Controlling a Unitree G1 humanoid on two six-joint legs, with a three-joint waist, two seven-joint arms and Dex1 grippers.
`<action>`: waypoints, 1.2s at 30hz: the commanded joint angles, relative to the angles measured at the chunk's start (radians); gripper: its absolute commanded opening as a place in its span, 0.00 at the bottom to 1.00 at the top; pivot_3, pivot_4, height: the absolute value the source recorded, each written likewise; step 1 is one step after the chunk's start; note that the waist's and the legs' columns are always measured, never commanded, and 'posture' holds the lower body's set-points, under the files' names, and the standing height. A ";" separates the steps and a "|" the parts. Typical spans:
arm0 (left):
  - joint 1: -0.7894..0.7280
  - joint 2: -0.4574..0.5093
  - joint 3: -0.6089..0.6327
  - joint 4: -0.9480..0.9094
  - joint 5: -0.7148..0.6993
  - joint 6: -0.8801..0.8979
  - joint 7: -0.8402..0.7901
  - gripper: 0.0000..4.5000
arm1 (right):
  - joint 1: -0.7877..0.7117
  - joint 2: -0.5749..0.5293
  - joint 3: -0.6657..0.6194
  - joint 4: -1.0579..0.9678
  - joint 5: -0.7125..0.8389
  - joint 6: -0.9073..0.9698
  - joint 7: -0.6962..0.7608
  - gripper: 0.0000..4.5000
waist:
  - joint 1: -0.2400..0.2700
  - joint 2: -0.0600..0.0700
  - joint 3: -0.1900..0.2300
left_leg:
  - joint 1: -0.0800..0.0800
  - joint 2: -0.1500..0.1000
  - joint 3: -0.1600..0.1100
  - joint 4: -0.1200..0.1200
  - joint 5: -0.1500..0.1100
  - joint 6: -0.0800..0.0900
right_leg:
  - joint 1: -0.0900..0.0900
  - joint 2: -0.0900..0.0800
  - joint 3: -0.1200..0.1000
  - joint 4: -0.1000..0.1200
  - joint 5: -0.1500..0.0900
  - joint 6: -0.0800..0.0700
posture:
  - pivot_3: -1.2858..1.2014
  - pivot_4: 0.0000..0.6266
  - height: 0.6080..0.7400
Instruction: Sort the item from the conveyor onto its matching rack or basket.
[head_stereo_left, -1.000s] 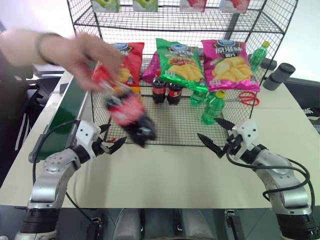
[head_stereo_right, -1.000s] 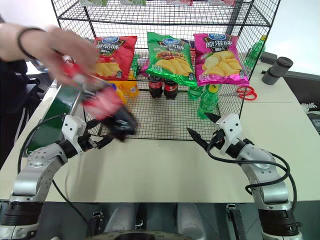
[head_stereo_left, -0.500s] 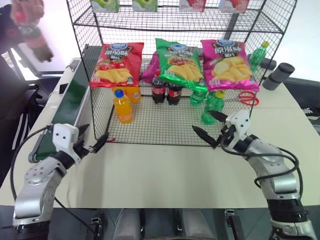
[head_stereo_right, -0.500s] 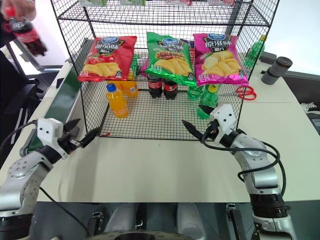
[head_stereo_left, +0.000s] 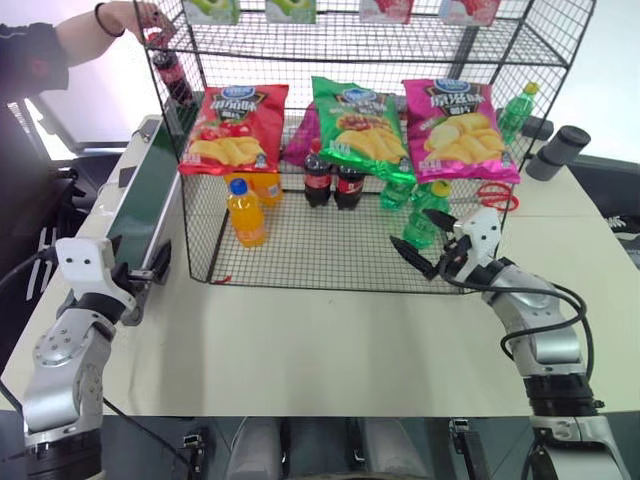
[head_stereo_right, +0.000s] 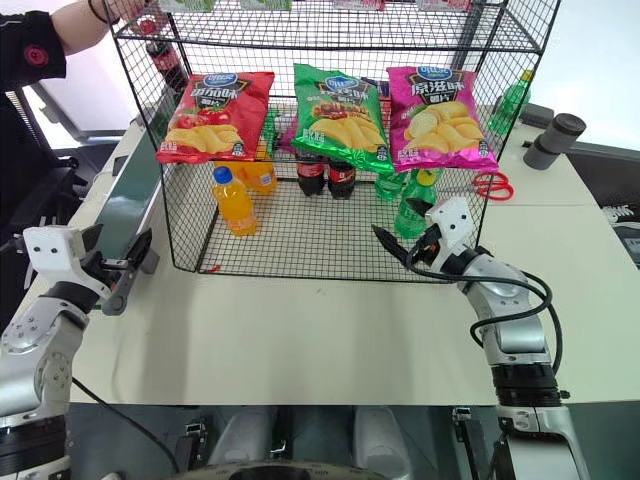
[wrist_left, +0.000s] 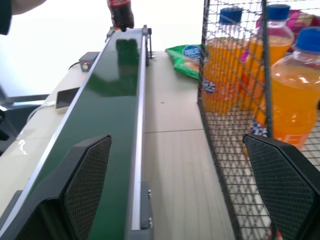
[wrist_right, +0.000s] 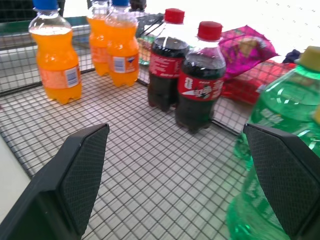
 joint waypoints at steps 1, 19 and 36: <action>-0.019 0.012 -0.004 -0.006 0.051 0.013 0.055 1.00 | -0.014 -0.017 -0.043 -0.005 0.006 -0.004 -0.012 1.00 | 0.001 0.000 0.000 | 0.000 0.000 0.000 0.000 0.000 0.000 | 0.000 0.000 0.000 0.000 0.000 0.000 | 0.52 0.24 1.00; -0.162 0.053 -0.002 0.258 0.116 -0.104 0.038 1.00 | 0.009 0.035 0.025 -0.083 0.015 0.025 0.027 1.00 | 0.004 0.000 0.000 | 0.000 0.000 0.000 0.000 0.000 0.000 | 0.000 -0.001 0.000 0.001 0.000 0.000 | 0.52 0.24 1.00; -0.196 0.053 -0.009 0.383 0.125 -0.196 0.009 1.00 | 0.037 0.022 0.037 -0.087 -0.027 -0.025 0.037 1.00 | 0.000 0.000 0.000 | -0.001 0.000 0.000 0.000 0.000 0.000 | -0.001 -0.002 0.000 0.000 0.000 0.000 | 0.52 0.24 1.00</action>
